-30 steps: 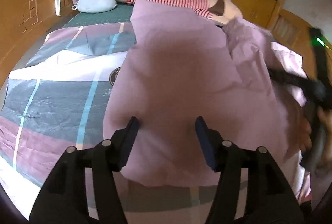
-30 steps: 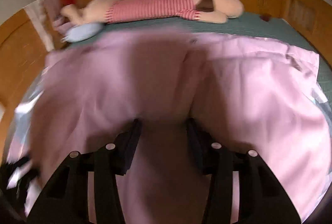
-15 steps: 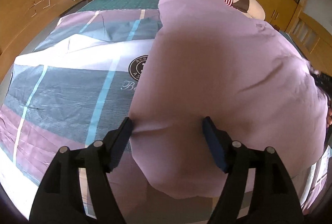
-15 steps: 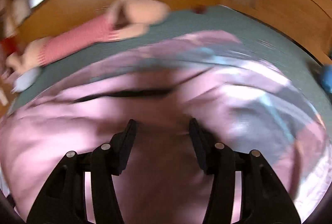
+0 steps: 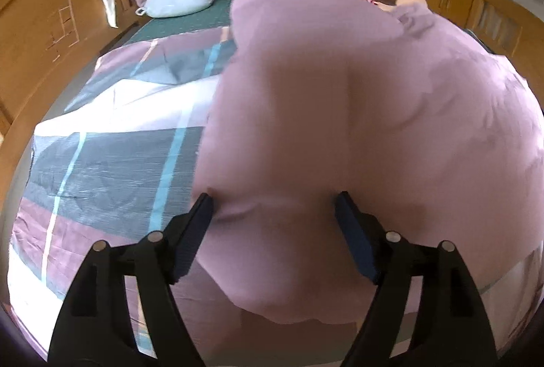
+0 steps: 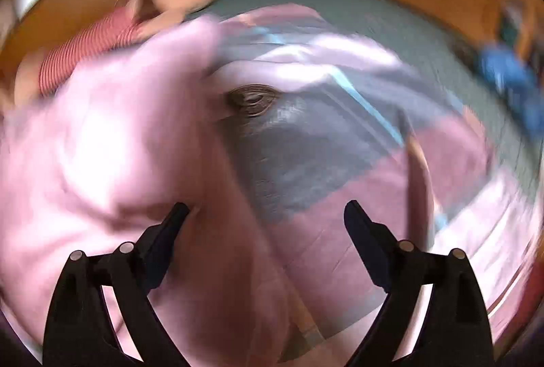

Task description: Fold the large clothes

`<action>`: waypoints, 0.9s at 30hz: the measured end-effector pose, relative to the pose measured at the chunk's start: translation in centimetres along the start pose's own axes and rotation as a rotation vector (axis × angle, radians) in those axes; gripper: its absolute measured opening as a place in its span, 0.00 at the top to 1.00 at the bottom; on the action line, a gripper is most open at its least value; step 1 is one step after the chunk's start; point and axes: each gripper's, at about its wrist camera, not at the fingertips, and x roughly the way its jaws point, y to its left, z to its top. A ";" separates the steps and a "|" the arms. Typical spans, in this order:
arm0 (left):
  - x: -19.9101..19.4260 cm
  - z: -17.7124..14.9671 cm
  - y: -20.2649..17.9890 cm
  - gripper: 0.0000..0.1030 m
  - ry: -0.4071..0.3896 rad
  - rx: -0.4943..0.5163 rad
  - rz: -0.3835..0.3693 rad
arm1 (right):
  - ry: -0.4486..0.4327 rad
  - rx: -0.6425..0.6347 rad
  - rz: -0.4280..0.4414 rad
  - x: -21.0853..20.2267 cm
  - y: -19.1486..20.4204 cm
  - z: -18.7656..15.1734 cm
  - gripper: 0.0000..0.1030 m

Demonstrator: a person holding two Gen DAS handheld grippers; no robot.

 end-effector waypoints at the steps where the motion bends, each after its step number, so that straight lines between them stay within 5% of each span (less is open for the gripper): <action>1: -0.2 0.1 0.1 0.26 -0.009 -0.005 0.002 | -0.041 0.008 -0.007 -1.3 0.4 0.2 0.11; 4: -0.3 0.1 0.3 0.26 -0.025 -0.013 0.006 | -0.235 -0.186 0.038 -6.4 6.1 -0.2 0.12; 6: -0.1 -0.2 0.2 0.26 -0.028 -0.013 0.012 | -0.263 -0.360 0.131 -8.4 12.8 -1.3 0.12; 12: 0.1 -0.2 0.6 0.24 -0.020 -0.019 0.006 | -0.031 -0.593 0.363 -5.1 28.7 -5.6 0.12; 14: 0.0 -0.3 0.5 0.23 -0.018 -0.022 0.006 | 0.037 -0.630 0.353 -2.2 32.3 -5.7 0.12; 16: 0.1 -0.4 0.5 0.23 -0.016 -0.014 0.010 | 0.002 -0.648 0.262 -0.2 34.8 -5.9 0.08; 21: 0.0 -0.5 0.7 0.19 -0.028 0.002 0.007 | -0.049 -0.577 0.203 3.4 36.9 -2.4 0.01; 27: 0.7 -0.7 1.0 0.16 -0.003 -0.014 0.006 | -0.144 -0.541 0.366 -1.9 32.7 -3.0 0.04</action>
